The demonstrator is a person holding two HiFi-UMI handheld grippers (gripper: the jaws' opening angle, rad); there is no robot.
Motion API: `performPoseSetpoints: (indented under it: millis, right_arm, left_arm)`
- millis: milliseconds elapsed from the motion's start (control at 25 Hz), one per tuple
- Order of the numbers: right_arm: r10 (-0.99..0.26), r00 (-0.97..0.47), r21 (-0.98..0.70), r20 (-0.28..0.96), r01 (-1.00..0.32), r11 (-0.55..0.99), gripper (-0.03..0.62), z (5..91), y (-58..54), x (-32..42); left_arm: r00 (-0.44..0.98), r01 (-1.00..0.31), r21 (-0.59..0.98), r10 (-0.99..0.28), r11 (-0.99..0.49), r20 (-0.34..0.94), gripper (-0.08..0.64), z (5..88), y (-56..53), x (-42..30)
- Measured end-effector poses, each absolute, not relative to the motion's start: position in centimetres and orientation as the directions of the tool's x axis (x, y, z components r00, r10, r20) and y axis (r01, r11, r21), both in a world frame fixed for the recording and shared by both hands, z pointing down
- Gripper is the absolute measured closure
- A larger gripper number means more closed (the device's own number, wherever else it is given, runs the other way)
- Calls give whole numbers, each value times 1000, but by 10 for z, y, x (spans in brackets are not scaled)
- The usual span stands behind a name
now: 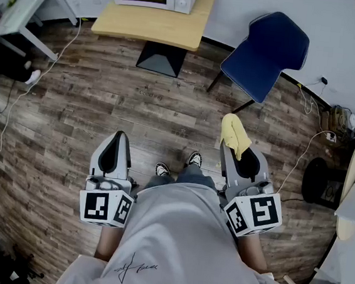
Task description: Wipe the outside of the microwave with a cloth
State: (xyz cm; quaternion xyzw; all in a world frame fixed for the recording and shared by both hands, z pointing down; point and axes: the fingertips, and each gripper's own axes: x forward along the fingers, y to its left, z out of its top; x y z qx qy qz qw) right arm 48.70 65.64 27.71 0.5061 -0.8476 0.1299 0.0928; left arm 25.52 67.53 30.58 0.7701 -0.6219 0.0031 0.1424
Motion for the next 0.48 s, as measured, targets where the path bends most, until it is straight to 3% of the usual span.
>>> performPoseSetpoints:
  millis: [480]
  right_arm:
    - [-794, -523, -152, 311, -852, 502, 479, 287, 677, 438]
  left_arm:
    - [227, -962, 193, -959, -194, 168, 558, 309, 689, 217]
